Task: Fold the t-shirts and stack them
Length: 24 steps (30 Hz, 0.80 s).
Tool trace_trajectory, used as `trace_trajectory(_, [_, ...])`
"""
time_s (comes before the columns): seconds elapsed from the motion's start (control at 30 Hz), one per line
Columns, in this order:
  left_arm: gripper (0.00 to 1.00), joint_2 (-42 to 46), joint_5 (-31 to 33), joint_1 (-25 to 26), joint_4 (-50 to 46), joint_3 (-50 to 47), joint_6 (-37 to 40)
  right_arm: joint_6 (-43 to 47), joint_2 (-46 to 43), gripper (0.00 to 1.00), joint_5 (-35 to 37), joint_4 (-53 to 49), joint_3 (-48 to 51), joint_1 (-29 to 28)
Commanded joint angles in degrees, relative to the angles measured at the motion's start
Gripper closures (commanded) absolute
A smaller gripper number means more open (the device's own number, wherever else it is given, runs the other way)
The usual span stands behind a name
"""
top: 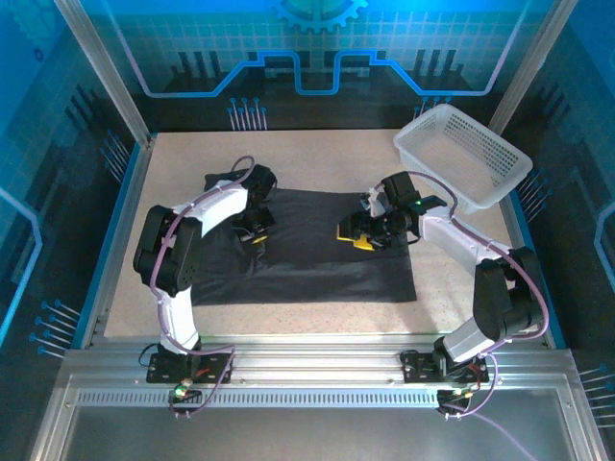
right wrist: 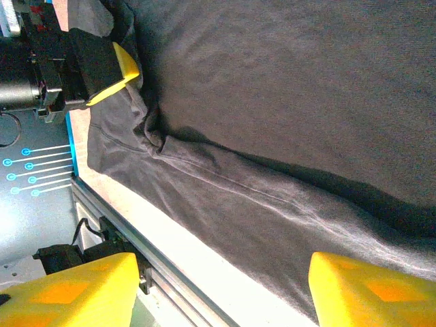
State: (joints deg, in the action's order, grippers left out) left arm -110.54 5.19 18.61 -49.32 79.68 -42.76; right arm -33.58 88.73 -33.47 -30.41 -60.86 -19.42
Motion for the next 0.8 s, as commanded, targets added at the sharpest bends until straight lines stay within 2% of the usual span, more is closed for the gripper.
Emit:
trace_trajectory(0.0, [0.94, -0.7, 2.2, -0.1, -0.4, 1.8, 3.3, 0.2, 1.2, 0.32, -0.9, -1.1, -1.5, 0.6])
trace_trajectory(0.23, [0.91, -2.4, 0.6, -0.1, 1.6, 5.2, 3.7, 0.2, 2.3, 0.33, -0.6, -1.3, -1.8, 0.6])
trace_trajectory(0.43, [0.80, -2.2, -4.0, 0.1, 6.1, 4.2, 5.5, 0.0, 2.9, 0.33, 0.9, -1.8, -2.0, 0.6])
trace_trajectory(0.5, [0.70, -2.7, -4.9, 0.2, 5.8, 4.8, 6.2, 0.0, 3.3, 0.33, 0.9, -1.8, -2.0, 0.6])
trace_trajectory(0.53, [0.58, -3.3, -5.1, 0.1, 4.9, 5.5, 6.7, -0.1, 3.3, 0.33, 0.9, -1.8, -2.0, 0.6])
trace_trajectory(0.57, [0.50, -3.6, -5.0, 0.2, 3.8, 6.1, 7.0, -0.1, 3.5, 0.33, 0.9, -1.8, -2.0, 0.6])
trace_trajectory(0.6, [0.47, -3.4, -4.8, 0.3, 3.7, 6.3, 7.4, 0.0, 3.6, 0.33, 1.0, -1.8, -2.1, 0.6])
trace_trajectory(0.67, [0.47, -1.0, -4.6, 0.5, 5.7, 4.6, 7.7, 0.0, 3.9, 0.33, 1.2, -1.9, -2.3, 0.6])
trace_trajectory(0.77, [0.54, 6.6, -1.9, 0.4, 9.1, -0.6, 6.4, 0.2, 4.2, 0.33, 1.3, -2.1, -2.7, 0.6])
